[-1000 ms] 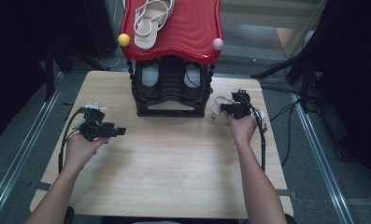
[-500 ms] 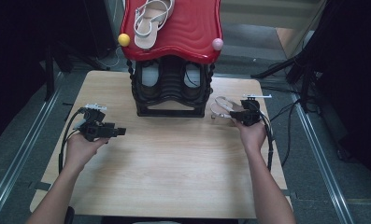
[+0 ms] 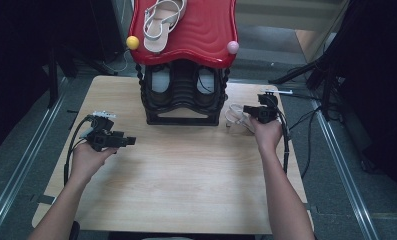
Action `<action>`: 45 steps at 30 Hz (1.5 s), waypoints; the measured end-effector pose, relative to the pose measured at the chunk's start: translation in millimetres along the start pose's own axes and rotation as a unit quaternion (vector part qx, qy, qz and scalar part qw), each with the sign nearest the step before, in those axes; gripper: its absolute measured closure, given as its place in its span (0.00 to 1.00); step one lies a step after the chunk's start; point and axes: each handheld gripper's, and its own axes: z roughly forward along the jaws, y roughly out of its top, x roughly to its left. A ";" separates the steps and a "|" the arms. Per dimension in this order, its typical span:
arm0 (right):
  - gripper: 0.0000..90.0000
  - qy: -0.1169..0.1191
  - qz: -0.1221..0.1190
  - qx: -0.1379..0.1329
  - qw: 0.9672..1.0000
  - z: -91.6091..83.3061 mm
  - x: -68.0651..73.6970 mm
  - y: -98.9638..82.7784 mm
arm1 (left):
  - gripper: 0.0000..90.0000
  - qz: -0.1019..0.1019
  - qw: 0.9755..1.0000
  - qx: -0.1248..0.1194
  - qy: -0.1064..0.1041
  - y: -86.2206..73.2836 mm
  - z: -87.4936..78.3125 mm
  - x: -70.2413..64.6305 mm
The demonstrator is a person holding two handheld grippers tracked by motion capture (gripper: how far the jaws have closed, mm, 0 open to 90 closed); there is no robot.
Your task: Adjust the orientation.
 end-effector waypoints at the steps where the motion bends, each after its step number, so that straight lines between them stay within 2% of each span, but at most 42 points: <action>1: 1.00 -0.002 -0.001 0.007 1.000 4.7 1.4 1.5 | 0.41 0.000 1.000 0.002 0.001 -0.2 0.3 0.1; 3: 1.00 -0.007 0.003 0.028 1.000 14.4 3.8 0.8 | 0.41 0.002 1.000 0.004 0.001 -1.1 0.6 1.1; 6: 1.00 0.001 0.005 0.043 0.999 20.4 6.5 -4.5 | 0.41 -0.002 1.000 0.003 0.003 -1.9 -0.1 2.7; 8: 1.00 0.006 -0.006 0.049 0.999 18.7 10.1 -8.6 | 0.41 -0.003 1.000 0.002 0.002 -1.9 -0.4 3.3; 14: 1.00 0.012 -0.014 0.060 0.998 12.9 10.2 -17.2 | 0.41 0.004 1.000 0.011 0.001 -2.4 1.5 0.9; 20: 1.00 0.019 -0.011 0.072 0.997 4.3 7.0 -23.0 | 0.41 0.000 1.000 0.008 0.002 -2.5 0.1 2.2; 23: 1.00 0.012 -0.021 0.079 0.997 -1.8 6.5 -26.2 | 0.41 -0.002 1.000 0.007 0.002 -2.7 0.2 3.1; 27: 1.00 0.010 -0.024 0.084 0.996 -10.4 0.8 -29.9 | 0.41 -0.004 1.000 0.005 0.000 -2.6 -1.0 4.0; 38: 1.00 0.005 -0.007 0.084 0.996 -28.3 -25.9 -42.6 | 0.41 -0.010 1.000 0.005 -0.001 -3.3 -0.2 5.5; 45: 1.00 -0.013 -0.001 0.086 0.996 -36.7 -39.0 -41.4 | 0.41 -0.010 1.000 0.007 -0.003 -3.1 1.1 4.7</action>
